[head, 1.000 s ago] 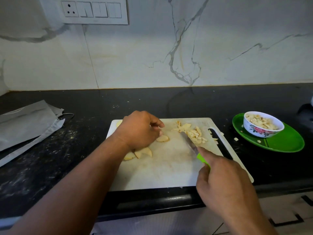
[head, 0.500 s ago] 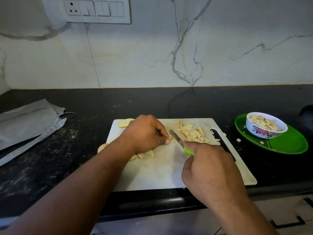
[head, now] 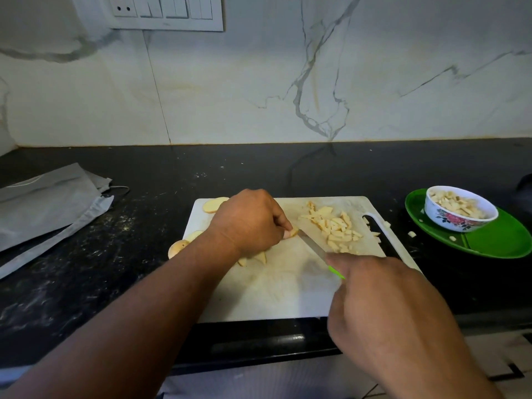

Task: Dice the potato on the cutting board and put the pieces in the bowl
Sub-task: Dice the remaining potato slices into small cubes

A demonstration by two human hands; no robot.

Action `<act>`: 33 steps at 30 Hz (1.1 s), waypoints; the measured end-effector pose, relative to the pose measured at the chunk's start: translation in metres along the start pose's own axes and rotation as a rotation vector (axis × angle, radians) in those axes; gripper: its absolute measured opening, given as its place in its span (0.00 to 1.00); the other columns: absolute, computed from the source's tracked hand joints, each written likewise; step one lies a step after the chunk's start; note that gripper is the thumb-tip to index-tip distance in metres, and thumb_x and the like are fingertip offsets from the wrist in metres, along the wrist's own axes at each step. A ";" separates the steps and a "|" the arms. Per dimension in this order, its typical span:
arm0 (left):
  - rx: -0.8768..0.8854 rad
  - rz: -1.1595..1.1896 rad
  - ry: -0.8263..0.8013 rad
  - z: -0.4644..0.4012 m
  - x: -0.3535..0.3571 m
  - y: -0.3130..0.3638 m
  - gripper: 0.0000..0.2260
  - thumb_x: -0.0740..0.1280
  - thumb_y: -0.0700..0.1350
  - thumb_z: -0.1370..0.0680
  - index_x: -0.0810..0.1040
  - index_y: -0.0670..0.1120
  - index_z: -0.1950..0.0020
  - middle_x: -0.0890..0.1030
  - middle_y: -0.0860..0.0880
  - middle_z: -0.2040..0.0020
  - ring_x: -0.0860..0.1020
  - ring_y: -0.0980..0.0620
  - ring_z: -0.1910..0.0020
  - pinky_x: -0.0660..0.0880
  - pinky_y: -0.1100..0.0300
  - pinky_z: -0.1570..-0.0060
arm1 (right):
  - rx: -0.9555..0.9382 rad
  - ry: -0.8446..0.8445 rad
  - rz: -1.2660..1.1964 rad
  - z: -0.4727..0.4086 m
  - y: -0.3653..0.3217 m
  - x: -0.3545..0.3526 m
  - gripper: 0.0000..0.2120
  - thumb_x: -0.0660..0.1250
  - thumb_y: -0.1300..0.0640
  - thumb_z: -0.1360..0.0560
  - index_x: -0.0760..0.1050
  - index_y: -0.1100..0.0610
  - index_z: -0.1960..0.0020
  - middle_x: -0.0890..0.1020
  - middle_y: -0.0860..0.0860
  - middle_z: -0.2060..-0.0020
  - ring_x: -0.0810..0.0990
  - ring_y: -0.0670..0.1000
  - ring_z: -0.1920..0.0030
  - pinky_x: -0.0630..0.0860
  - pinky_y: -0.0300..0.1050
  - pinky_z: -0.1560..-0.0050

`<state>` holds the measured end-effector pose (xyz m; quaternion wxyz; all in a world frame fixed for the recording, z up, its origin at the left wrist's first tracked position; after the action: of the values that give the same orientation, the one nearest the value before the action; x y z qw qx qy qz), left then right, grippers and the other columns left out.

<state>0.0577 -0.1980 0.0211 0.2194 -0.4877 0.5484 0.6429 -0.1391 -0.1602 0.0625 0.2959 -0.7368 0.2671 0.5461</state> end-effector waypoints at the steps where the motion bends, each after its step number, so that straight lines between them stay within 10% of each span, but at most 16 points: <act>1: 0.002 0.007 0.008 0.001 -0.001 -0.001 0.03 0.77 0.50 0.24 0.89 0.58 0.52 0.85 0.64 0.58 0.82 0.60 0.56 0.84 0.56 0.47 | -0.003 -0.015 -0.006 0.003 0.000 -0.003 0.24 0.61 0.48 0.25 0.67 0.40 0.29 0.80 0.42 0.48 0.77 0.44 0.53 0.74 0.36 0.54; 17: -0.031 -0.016 0.020 0.004 -0.005 -0.002 0.03 0.77 0.55 0.25 0.89 0.58 0.53 0.85 0.62 0.59 0.82 0.59 0.57 0.83 0.58 0.51 | -0.016 -0.062 -0.075 0.005 -0.003 0.008 0.30 0.60 0.48 0.25 0.56 0.41 0.24 0.76 0.43 0.44 0.77 0.46 0.44 0.75 0.40 0.47; 25: -0.026 -0.195 -0.003 0.011 -0.011 0.005 0.05 0.73 0.54 0.21 0.89 0.58 0.50 0.85 0.61 0.57 0.82 0.57 0.58 0.83 0.57 0.52 | -0.013 0.051 -0.029 -0.020 -0.019 0.013 0.23 0.60 0.52 0.24 0.68 0.45 0.29 0.79 0.44 0.50 0.79 0.47 0.53 0.76 0.39 0.55; 33: -0.057 -0.189 0.018 0.007 -0.010 -0.005 0.04 0.74 0.56 0.22 0.88 0.59 0.51 0.85 0.61 0.58 0.81 0.57 0.56 0.83 0.52 0.48 | -0.027 -0.060 -0.071 0.007 -0.007 0.010 0.31 0.59 0.47 0.25 0.53 0.40 0.24 0.75 0.43 0.47 0.78 0.46 0.44 0.70 0.39 0.54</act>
<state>0.0634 -0.1878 0.0272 0.2600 -0.5490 0.4833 0.6304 -0.1360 -0.1506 0.0527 0.3129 -0.7332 0.2242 0.5605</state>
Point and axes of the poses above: each hand's wrist, its own z-axis away from the middle knuckle, its own x-axis out of the palm, y = z × x, the point moved 9 cm from there along -z, towards the middle knuckle
